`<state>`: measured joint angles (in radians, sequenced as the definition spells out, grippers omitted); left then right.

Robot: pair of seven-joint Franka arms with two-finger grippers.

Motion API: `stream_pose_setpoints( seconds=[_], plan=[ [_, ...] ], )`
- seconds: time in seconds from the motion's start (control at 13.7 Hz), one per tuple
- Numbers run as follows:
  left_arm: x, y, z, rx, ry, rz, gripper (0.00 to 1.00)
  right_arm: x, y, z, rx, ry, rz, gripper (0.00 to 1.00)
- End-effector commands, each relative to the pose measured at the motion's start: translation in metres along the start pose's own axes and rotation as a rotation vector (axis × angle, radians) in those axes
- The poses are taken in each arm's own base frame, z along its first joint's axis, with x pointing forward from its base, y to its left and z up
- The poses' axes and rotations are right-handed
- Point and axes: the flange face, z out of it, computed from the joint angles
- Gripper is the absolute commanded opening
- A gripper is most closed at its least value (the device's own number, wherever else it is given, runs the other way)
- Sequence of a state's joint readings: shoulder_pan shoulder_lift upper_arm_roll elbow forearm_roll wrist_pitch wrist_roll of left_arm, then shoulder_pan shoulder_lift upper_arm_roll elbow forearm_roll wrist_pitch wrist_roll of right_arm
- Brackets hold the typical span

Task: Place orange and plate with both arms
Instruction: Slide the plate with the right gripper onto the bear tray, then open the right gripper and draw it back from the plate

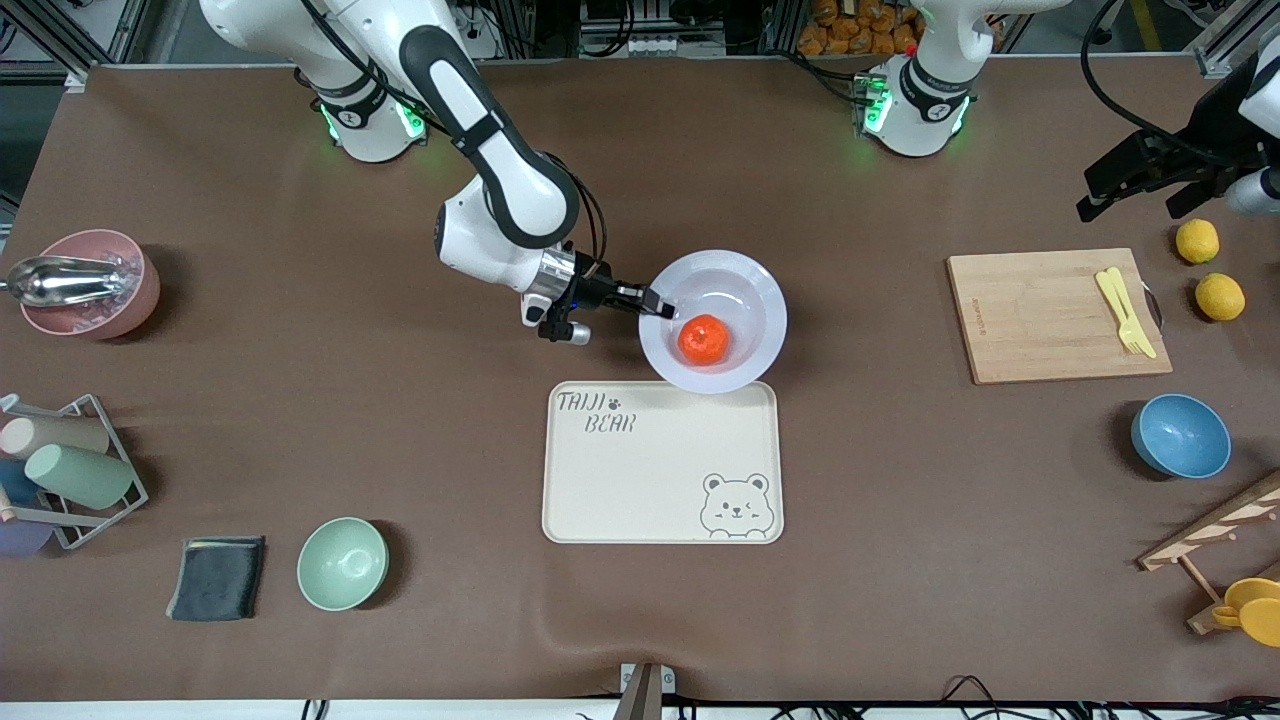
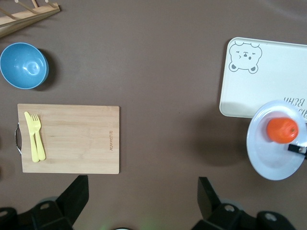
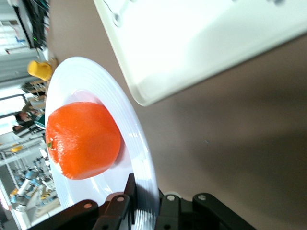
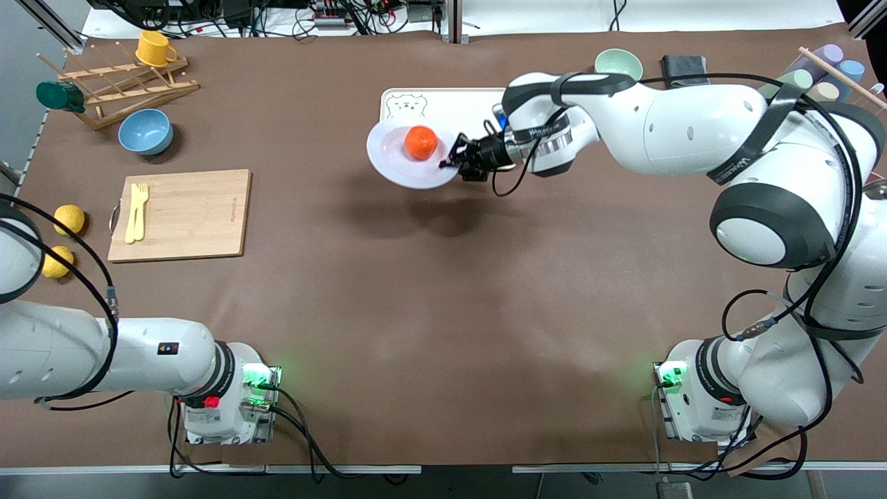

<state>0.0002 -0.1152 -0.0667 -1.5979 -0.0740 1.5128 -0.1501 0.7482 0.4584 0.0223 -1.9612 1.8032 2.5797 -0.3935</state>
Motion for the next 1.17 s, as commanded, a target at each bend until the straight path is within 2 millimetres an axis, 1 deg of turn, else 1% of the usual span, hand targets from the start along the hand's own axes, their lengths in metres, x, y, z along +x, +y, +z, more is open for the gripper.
stream_pose_setpoints(
  seconds=[0.0, 0.07, 0.15, 0.22, 0.29, 0.36, 0.44, 0.51, 0.58, 0.66, 0.8, 0.87, 0.95, 1.02, 1.09],
  plan=[
    [-0.008, -0.004, -0.005, -0.012, 0.018, 0.02, 1.0, 0.021, -0.017, -0.015, 0.04, 0.043, 0.027, 0.0],
    [-0.008, -0.005, -0.005, -0.01, 0.017, 0.017, 1.0, 0.036, -0.025, -0.024, 0.057, 0.066, 0.022, 0.0],
    [-0.008, -0.006, -0.005, -0.01, 0.016, 0.011, 1.0, 0.055, -0.035, -0.018, 0.057, 0.076, -0.015, 0.0],
    [-0.007, -0.007, -0.005, -0.01, 0.014, 0.003, 1.0, 0.08, -0.037, -0.014, 0.042, 0.088, -0.025, 0.0],
    [-0.006, -0.006, -0.005, -0.005, 0.013, 0.003, 1.0, 0.104, -0.041, -0.013, 0.014, 0.098, -0.043, 0.0],
    [-0.005, -0.007, -0.004, 0.02, 0.012, 0.003, 1.0, 0.127, -0.04, -0.018, -0.029, 0.102, -0.062, 0.0],
    [-0.002, -0.007, -0.004, 0.043, 0.016, 0.006, 1.0, 0.151, -0.038, -0.027, -0.075, 0.117, -0.081, 0.0],
    [0.003, -0.006, -0.006, 0.045, 0.021, 0.005, 1.0, 0.165, -0.039, -0.033, -0.103, 0.111, -0.075, 0.0],
    [0.009, -0.007, -0.004, 0.044, 0.02, 0.005, 1.0, 0.173, -0.045, -0.033, -0.124, 0.079, -0.062, 0.0],
    [0.013, -0.008, -0.005, 0.043, 0.02, 0.002, 1.0, 0.178, -0.038, -0.026, -0.16, 0.047, -0.048, 0.0],
    [0.018, -0.009, -0.003, 0.048, 0.008, 0.001, 1.0, 0.2, 0.002, -0.015, -0.234, 0.042, -0.043, 0.0],
    [0.021, -0.009, -0.001, 0.051, 0.002, 0.001, 1.0, 0.201, 0.009, -0.01, -0.241, 0.037, -0.042, 0.0],
    [0.023, -0.008, 0.001, 0.052, -0.001, 0.002, 1.0, 0.199, 0.01, -0.007, -0.241, 0.033, -0.041, 0.0],
    [0.026, -0.008, 0.0, 0.069, 0.006, 0.006, 1.0, 0.194, 0.012, 0.0, -0.245, 0.026, -0.04, 0.0],
    [0.027, -0.003, 0.002, 0.076, 0.001, 0.016, 1.0, 0.192, 0.014, 0.004, -0.247, 0.023, -0.037, 0.0]
  ],
)
